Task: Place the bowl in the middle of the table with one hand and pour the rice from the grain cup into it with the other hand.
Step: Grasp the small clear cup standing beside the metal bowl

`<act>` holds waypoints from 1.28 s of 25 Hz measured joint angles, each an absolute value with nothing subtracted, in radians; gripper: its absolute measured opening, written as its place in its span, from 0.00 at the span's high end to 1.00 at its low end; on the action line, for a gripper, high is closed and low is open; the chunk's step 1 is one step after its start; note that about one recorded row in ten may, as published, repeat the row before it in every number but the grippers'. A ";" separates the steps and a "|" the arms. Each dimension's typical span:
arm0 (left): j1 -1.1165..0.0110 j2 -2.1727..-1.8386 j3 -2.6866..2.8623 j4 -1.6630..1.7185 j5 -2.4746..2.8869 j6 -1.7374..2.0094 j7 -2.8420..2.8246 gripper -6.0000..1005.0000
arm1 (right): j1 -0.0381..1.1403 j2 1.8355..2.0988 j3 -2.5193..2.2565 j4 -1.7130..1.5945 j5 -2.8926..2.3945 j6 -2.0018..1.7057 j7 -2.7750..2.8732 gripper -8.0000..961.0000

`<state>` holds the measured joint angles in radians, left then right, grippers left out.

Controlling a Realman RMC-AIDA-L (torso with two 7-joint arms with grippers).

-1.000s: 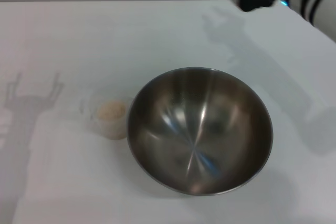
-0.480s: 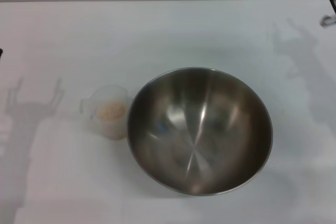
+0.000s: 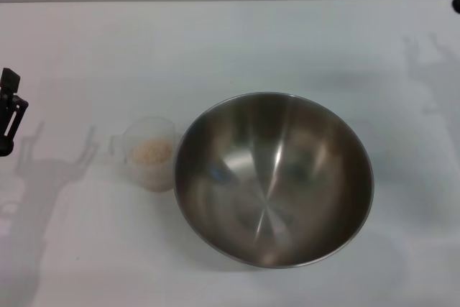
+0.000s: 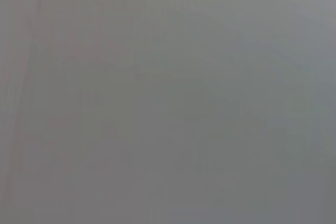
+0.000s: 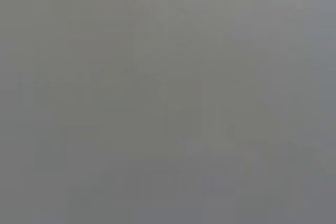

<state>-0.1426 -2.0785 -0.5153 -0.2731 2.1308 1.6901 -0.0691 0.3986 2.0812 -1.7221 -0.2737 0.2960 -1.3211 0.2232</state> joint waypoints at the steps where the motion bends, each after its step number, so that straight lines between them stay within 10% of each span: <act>1: -0.143 -2.079 -0.515 -0.273 2.131 1.690 -0.069 0.19 | 0.399 2.081 -1.722 -0.274 0.296 -1.321 0.223 0.59; 32: -0.092 -2.075 -0.367 -0.244 2.132 1.568 -0.040 0.21 | 0.499 2.083 -1.676 -0.208 0.298 -1.245 0.204 0.59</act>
<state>-0.0918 -2.0754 -0.3672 -0.2445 2.1322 1.5680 -0.0404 0.4990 2.0826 -1.6760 -0.2080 0.2982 -1.2452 0.2039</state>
